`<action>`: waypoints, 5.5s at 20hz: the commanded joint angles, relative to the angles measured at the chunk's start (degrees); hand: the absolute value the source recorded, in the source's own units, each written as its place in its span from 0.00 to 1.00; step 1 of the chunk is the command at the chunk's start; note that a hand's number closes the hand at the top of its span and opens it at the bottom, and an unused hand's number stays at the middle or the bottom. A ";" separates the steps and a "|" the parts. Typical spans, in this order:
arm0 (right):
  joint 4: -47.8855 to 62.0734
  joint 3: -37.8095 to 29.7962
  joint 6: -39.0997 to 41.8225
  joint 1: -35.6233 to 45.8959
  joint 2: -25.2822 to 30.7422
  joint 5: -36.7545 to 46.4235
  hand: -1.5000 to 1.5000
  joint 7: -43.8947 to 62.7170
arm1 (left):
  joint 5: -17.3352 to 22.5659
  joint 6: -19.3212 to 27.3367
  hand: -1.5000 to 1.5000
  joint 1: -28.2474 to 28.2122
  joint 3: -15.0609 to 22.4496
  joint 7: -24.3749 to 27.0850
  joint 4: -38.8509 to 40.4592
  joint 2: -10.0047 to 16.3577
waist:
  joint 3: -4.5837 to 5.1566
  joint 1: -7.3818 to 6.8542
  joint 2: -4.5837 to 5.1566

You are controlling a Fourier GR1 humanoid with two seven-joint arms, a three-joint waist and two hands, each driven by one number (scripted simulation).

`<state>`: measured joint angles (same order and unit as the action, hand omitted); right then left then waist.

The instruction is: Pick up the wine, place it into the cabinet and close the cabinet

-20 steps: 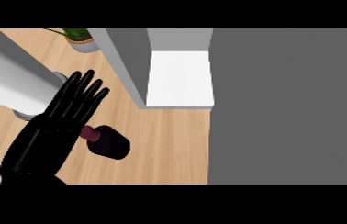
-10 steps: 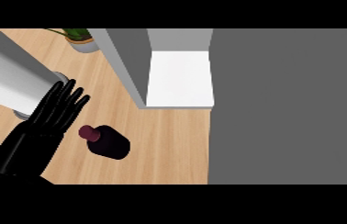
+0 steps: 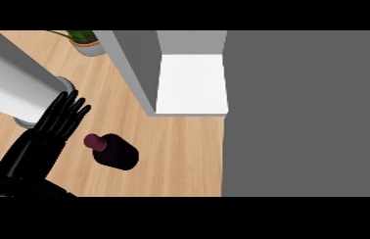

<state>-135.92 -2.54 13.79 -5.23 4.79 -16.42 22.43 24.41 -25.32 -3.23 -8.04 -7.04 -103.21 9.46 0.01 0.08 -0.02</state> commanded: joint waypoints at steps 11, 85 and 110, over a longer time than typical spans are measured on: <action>-3.65 3.22 -0.90 -2.78 -2.38 2.58 0.00 1.75 | -8.76 -6.48 0.00 0.78 -2.68 13.22 16.86 1.59 | 0.00 0.01 -0.02; 2.97 -1.06 0.67 2.02 -1.35 4.29 0.00 -0.11 | -20.52 0.32 1.00 13.87 -3.52 64.17 80.78 -1.10 | -0.02 -1.38 -0.14; -1.21 -3.82 2.16 0.91 0.57 -2.07 0.00 2.98 | -4.39 12.40 1.00 -14.43 14.62 31.04 8.96 -9.45 | -0.04 -0.20 -0.05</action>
<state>-135.84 -3.99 16.01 -6.14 3.39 -14.54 22.32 18.25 -15.96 -17.63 5.18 29.86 -86.15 0.15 -0.07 -0.35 -0.16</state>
